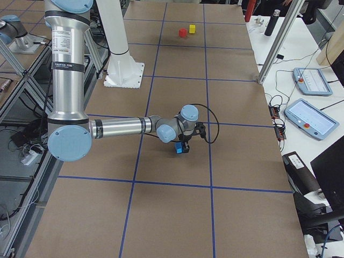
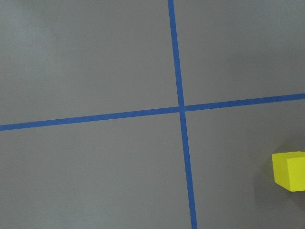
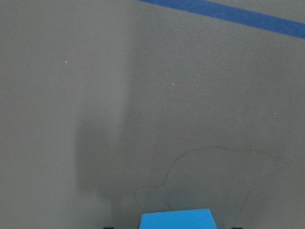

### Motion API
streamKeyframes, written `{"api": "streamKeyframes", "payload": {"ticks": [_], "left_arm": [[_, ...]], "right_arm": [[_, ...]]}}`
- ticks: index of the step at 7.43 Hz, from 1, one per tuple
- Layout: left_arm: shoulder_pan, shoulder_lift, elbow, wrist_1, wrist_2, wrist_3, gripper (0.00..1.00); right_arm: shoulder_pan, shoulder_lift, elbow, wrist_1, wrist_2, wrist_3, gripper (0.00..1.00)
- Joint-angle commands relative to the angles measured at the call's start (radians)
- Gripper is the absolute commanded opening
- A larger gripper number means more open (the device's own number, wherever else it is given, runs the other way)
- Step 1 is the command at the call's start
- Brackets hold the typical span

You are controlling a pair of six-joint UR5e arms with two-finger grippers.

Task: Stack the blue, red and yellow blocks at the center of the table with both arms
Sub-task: 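Carry the blue cube with the right gripper to the table center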

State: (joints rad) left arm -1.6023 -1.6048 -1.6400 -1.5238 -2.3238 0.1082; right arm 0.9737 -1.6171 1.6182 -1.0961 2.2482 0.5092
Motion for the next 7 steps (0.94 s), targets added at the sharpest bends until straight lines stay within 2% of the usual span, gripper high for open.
{"api": "streamKeyframes", "payload": {"ticks": [1,2,3,4,5,7], "left_arm": [[0.005,0.0,0.0,-0.003,0.0,-0.001,1.0],[0.005,0.0,0.0,-0.003,0.0,-0.001,1.0],[0.008,0.0,0.0,-0.003,0.0,-0.001,1.0],[0.01,0.0,0.0,-0.003,0.0,0.001,1.0],[0.013,-0.001,0.0,-0.003,0.0,0.001,1.0],[0.019,-0.001,-0.001,-0.003,0.0,0.001,1.0]], "right_arm": [[0.028,0.006,0.021,-0.001,0.046,-0.001,0.0],[0.077,0.04,0.022,-0.007,0.121,0.0,0.0],[0.088,0.169,0.013,-0.143,0.128,0.0,0.0],[0.077,0.382,-0.012,-0.397,0.11,-0.001,0.0],[0.059,0.593,-0.106,-0.554,0.044,-0.001,0.0],[-0.016,0.852,-0.354,-0.561,0.002,0.015,0.0]]}}
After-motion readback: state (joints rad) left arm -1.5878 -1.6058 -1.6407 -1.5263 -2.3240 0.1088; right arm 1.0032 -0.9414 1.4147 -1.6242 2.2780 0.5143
